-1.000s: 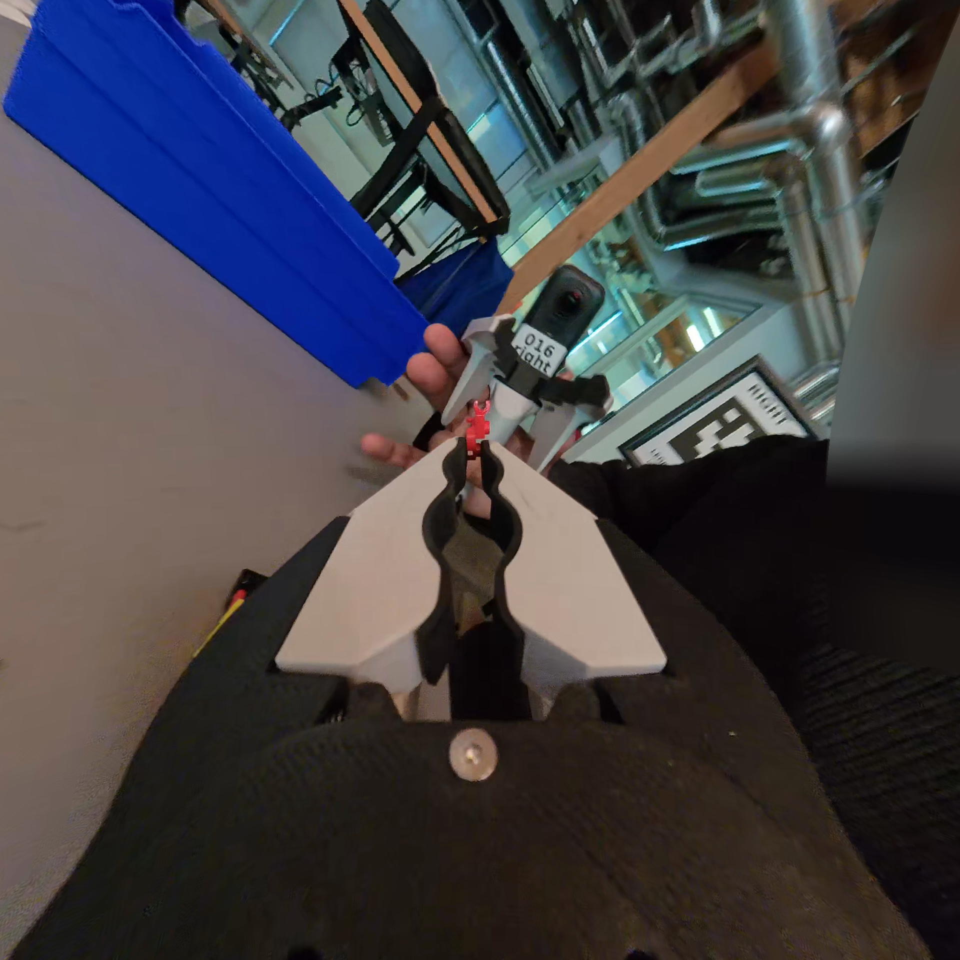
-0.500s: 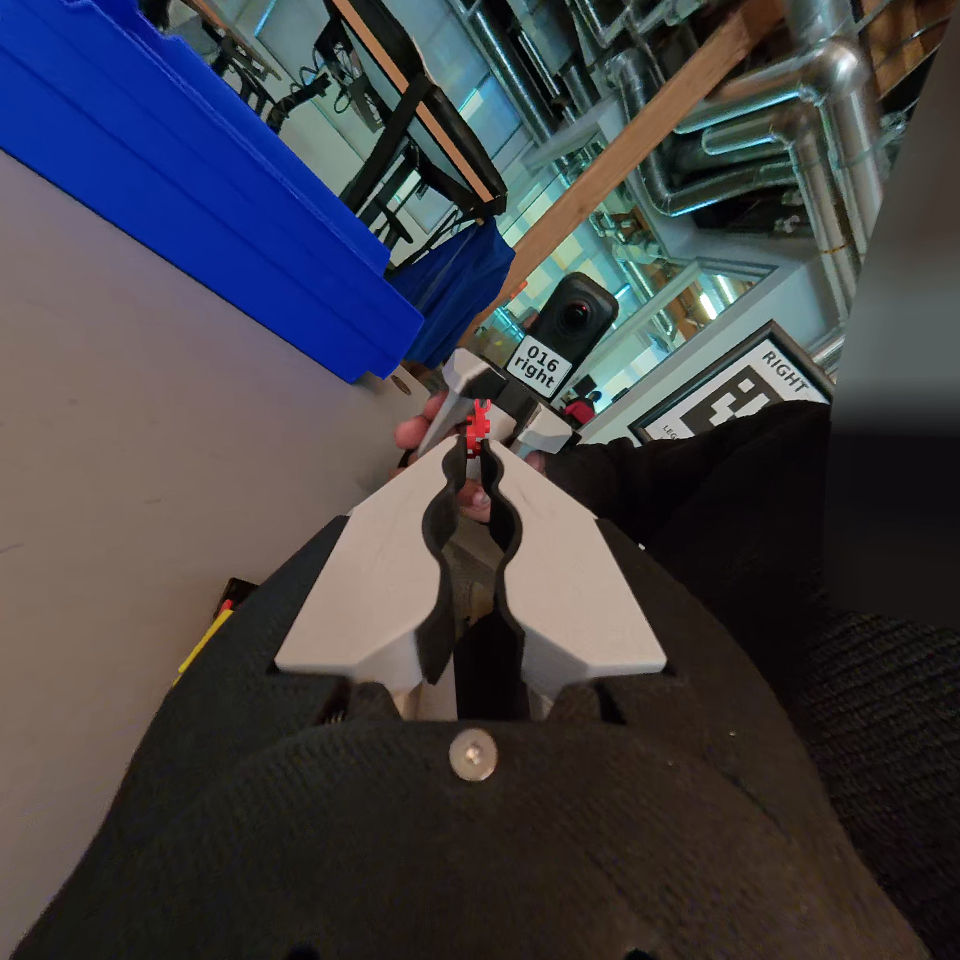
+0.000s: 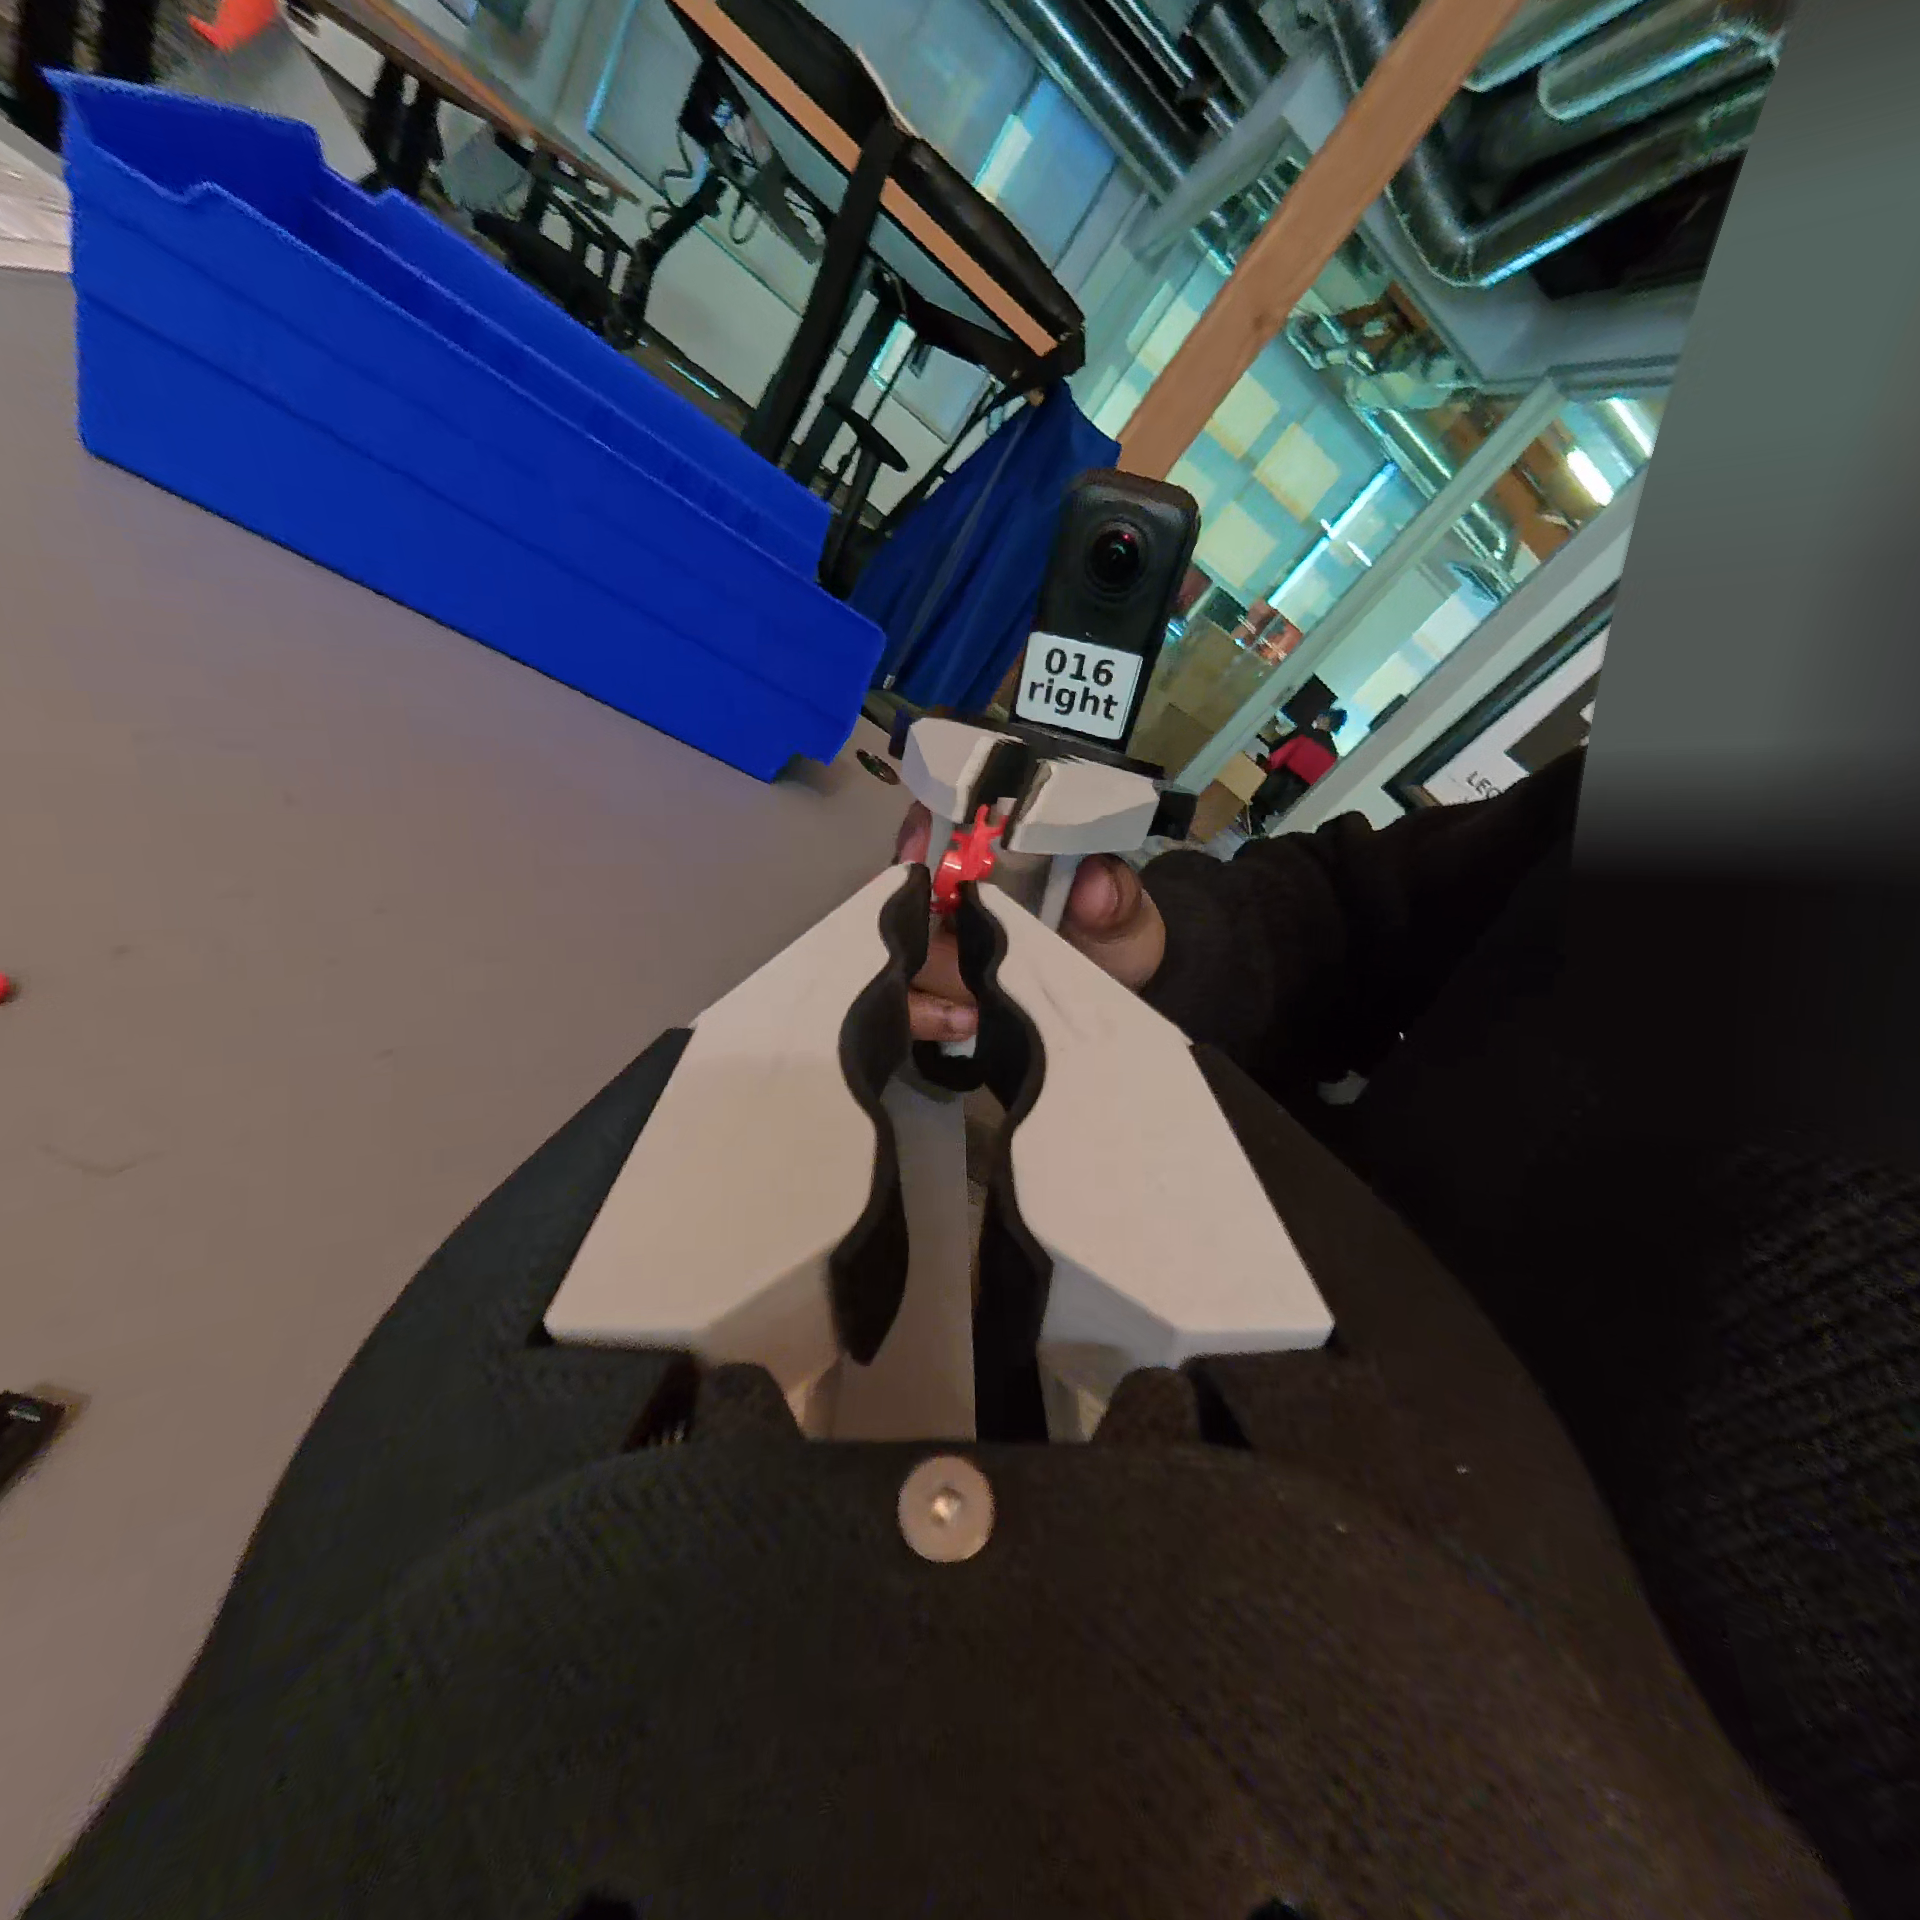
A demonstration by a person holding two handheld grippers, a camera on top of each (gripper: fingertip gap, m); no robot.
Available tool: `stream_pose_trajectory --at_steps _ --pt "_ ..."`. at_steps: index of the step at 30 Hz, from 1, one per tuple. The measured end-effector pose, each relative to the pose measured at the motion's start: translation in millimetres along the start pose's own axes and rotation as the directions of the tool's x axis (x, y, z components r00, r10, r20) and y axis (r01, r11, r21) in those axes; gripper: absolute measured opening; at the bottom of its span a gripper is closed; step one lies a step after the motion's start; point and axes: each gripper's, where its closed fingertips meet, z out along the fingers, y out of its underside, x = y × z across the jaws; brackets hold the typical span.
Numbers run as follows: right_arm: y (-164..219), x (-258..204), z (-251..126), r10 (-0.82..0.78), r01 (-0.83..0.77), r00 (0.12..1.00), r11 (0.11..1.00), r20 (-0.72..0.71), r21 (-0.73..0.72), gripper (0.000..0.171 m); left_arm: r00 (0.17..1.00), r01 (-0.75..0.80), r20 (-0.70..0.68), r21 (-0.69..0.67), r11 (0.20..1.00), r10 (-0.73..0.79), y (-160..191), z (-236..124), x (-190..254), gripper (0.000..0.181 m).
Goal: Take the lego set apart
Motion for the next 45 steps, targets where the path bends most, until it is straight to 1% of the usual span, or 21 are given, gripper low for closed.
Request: stream_pose_trajectory --at_steps 2,5,9,11,20,21,23,25,28,31,32,33,36,41,42,43,44,45 --pt "-0.5 -2.5 0.3 0.022 -0.022 1.000 1.000 0.013 -0.008 0.004 1.000 0.018 0.009 0.008 1.000 -0.018 -1.9 -0.4 -0.3 0.003" --pt "-0.3 -6.3 0.4 -0.044 0.044 0.999 0.998 0.019 -0.038 0.003 1.000 0.000 0.010 0.010 1.000 0.000 -1.9 -0.9 1.9 0.003" --pt "-2.8 -9.6 0.8 -0.051 0.052 0.998 0.998 0.034 -0.035 0.003 1.000 -0.025 0.008 0.023 0.999 0.025 -3.7 -1.2 5.3 0.003" --pt "-0.8 -10.4 0.4 -0.086 0.087 0.996 0.994 0.032 -0.059 0.004 0.999 -0.040 0.014 0.011 0.999 0.040 -1.7 -1.4 5.3 0.003" --pt "1.0 -14.0 -1.0 -0.228 0.231 0.973 0.966 0.035 -0.117 0.004 0.997 0.073 -0.021 0.029 0.997 -0.073 -1.5 0.4 6.3 0.001" --pt "1.6 -14.6 -1.1 -0.236 0.239 0.971 0.963 0.038 -0.121 0.004 0.996 0.086 -0.027 0.031 0.996 -0.085 -1.2 0.6 6.4 0.001" --pt "0.7 -15.6 -1.2 -0.194 0.198 0.980 0.975 0.054 -0.101 0.004 0.995 0.091 -0.036 0.032 0.995 -0.089 -1.6 0.6 7.2 0.000" --pt "-3.0 -16.9 -1.5 -0.126 0.133 0.988 0.988 0.090 -0.077 0.003 0.997 0.037 -0.066 0.030 0.999 -0.035 -3.0 0.3 11.8 0.001" --pt "-4.6 -16.5 -3.0 -0.024 0.034 0.990 0.997 0.139 -0.066 0.004 0.989 -0.141 -0.050 0.013 0.990 0.142 -2.1 -0.5 14.7 0.002" --pt "-0.4 -21.0 -5.0 0.075 -0.059 0.977 0.995 0.201 -0.085 0.003 0.958 -0.288 -0.007 -0.035 0.957 0.287 6.6 0.3 14.8 0.014" --pt "0.5 -21.8 -4.9 0.107 -0.090 0.971 0.992 0.213 -0.089 0.003 0.949 -0.316 -0.007 -0.042 0.948 0.316 8.4 0.8 16.7 0.011" --pt "0.4 -22.2 -5.0 0.131 -0.114 0.966 0.990 0.223 -0.087 0.003 0.941 -0.338 -0.014 -0.043 0.940 0.337 9.1 1.2 20.0 0.002" --pt "-0.8 -23.5 -6.1 0.185 -0.169 0.950 0.982 0.252 -0.085 0.003 0.933 -0.359 -0.020 -0.050 0.932 0.358 9.9 1.7 22.6 0.002" --pt "-0.8 -24.2 -5.9 0.206 -0.193 0.942 0.978 0.266 -0.073 0.004 0.939 -0.344 -0.029 -0.062 0.937 0.343 10.2 0.8 22.2 0.002" --pt "-0.8 -25.5 -5.8 0.188 -0.176 0.944 0.982 0.271 -0.068 0.004 0.939 -0.343 -0.031 -0.065 0.937 0.342 10.2 0.7 22.6 0.002" --pt "-0.5 -25.9 -5.1 0.154 -0.143 0.952 0.988 0.264 -0.063 0.008 0.940 -0.341 -0.029 -0.067 0.938 0.340 10.1 0.3 22.1 0.002" --pt "1.1 -26.0 -4.1 0.102 -0.089 0.964 0.994 0.246 -0.065 0.011 0.941 -0.337 -0.034 -0.066 0.939 0.336 10.4 0.0 22.3 0.002" --pt "2.6 -25.9 -3.2 0.032 -0.016 0.974 0.997 0.224 -0.070 0.009 0.946 -0.324 -0.044 -0.067 0.944 0.321 10.9 -0.3 23.1 0.002"
